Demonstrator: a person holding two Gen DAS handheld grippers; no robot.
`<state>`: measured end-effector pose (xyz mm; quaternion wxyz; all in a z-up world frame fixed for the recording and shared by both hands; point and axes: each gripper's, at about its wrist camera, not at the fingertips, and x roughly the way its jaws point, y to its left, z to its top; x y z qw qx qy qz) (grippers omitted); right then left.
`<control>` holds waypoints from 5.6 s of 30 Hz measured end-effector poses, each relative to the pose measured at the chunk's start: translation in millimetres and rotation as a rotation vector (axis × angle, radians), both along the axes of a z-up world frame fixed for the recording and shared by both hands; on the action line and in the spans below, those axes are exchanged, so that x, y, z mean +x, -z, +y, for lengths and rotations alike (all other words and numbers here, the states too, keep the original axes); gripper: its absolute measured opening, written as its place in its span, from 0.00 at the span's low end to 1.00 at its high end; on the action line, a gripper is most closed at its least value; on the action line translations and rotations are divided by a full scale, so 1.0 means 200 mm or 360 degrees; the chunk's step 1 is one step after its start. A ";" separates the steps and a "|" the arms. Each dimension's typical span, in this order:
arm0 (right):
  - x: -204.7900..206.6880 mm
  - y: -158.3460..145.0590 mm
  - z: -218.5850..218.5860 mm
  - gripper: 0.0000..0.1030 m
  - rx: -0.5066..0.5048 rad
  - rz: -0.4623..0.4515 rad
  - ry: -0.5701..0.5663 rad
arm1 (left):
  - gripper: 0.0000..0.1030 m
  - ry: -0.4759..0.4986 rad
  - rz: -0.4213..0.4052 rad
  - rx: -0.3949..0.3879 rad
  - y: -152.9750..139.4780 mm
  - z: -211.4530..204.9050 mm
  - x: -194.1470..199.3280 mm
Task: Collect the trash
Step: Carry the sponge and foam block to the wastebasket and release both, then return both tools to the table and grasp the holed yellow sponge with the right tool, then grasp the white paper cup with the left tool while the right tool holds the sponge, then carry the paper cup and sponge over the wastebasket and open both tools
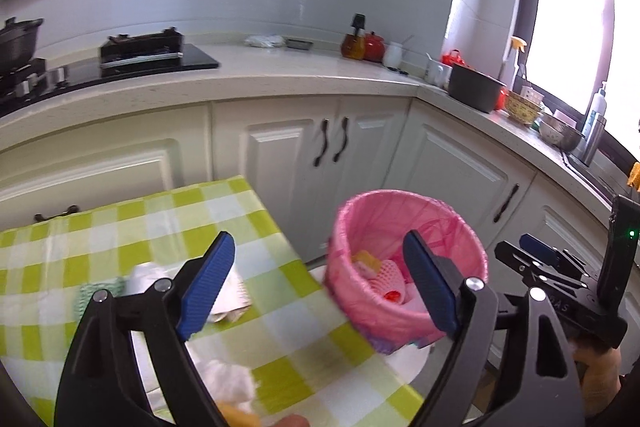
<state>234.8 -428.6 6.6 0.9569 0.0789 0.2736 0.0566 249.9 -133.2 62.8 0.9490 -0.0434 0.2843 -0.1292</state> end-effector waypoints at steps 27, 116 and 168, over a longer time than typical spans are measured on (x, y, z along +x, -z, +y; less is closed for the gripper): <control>-0.34 0.17 1.01 0.79 0.0008 0.0205 -0.0549 | 0.84 -0.0502 0.0112 -0.0077 0.26 1.01 -0.63; -0.25 0.29 1.01 0.50 -0.0066 0.0320 -0.0482 | 0.35 -0.0087 0.0370 -0.0052 0.52 0.79 -0.49; 0.21 -0.01 -0.06 0.70 -0.0097 0.0053 0.0052 | 0.45 0.0160 0.0211 -0.0106 0.18 -0.31 0.24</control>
